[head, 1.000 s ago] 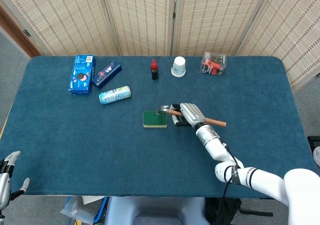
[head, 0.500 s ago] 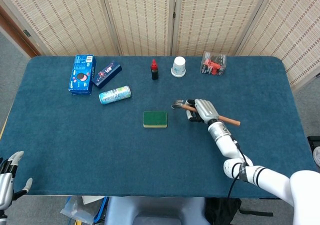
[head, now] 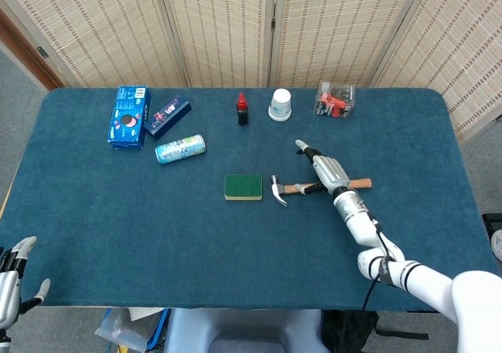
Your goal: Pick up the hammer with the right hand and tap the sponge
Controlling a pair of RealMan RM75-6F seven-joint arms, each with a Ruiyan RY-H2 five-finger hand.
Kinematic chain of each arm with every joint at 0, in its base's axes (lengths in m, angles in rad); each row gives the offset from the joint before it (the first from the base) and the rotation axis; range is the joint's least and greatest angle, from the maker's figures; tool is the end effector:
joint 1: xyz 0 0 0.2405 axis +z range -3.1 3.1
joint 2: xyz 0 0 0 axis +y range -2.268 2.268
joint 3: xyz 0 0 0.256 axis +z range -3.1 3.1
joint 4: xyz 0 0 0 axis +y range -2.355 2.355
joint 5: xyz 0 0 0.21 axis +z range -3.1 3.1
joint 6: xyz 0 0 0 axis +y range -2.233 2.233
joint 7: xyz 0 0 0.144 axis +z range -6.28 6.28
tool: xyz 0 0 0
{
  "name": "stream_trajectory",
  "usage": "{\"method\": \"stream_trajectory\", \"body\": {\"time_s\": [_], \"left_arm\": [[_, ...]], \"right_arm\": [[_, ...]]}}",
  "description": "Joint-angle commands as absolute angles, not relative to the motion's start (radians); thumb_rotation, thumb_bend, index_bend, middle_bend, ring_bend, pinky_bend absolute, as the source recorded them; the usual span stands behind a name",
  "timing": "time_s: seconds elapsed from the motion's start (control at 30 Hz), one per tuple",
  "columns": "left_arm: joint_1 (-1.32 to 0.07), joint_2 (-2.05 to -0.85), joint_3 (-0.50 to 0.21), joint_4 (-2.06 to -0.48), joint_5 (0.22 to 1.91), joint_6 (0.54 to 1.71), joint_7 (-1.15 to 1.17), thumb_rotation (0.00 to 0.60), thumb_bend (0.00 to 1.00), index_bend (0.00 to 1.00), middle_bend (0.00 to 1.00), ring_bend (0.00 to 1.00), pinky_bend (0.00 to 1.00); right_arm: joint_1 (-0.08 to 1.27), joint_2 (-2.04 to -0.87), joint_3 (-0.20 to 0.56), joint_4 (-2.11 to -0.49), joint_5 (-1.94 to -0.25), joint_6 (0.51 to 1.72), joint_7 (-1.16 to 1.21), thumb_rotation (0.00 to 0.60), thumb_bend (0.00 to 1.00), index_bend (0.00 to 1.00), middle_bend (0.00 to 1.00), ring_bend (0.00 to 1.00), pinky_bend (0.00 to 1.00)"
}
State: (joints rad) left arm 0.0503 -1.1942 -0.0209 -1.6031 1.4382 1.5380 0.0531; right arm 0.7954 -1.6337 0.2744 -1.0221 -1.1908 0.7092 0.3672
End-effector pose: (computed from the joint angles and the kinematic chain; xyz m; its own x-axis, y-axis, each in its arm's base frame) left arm -0.3343 0.1305 0.1418 0.3811 0.0378 0.9238 0.9073 0.1766 -0.3816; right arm -0.1971 -0.4193 -0.0086 0.0249 -0.3749 0.9267 -0.9935 -0.1122 -0.0187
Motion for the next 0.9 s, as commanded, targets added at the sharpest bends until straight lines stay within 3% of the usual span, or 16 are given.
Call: {"method": "stream_trajectory", "body": {"time_s": [0.03,0.3,0.53,0.63,0.9], "left_arm": [[0.048,-1.194,-0.023,-1.602,1.438,1.536,0.052,0.6,0.32,0.08,0.13,0.13,0.0],[0.037,-1.191,-0.031,-1.6,1.436,1.526,0.051,0.6,0.32,0.08,0.13,0.13,0.0],[0.008,-1.188,-0.049,-1.608,1.443,1.51,0.065,0.6,0.32,0.08,0.13,0.13,0.0],[-0.005,-1.189,-0.056,-1.615,1.444,1.503,0.075,0.6,0.32,0.08,0.13,0.13,0.0],[-0.028,-1.195,-0.065,-1.638,1.457,1.5,0.101,0.6,0.32,0.08,0.13,0.13,0.0]], "right_arm": [[0.755,-1.583,0.261,-1.057,-1.233,0.768,0.399,0.6,0.22,0.0,0.13,0.08,0.16],[0.593,-1.399,0.197,-1.238,-1.303,0.968,0.369,0.6,0.22,0.0,0.2,0.08,0.16],[0.415,-1.236,0.123,-1.406,-1.341,1.177,0.272,0.6,0.26,0.13,0.27,0.12,0.15],[0.343,-1.185,0.094,-1.458,-1.364,1.266,0.256,0.6,0.26,0.19,0.3,0.14,0.15],[0.207,-1.118,0.017,-1.532,-1.458,1.42,0.265,0.6,0.3,0.23,0.32,0.18,0.16]]}}
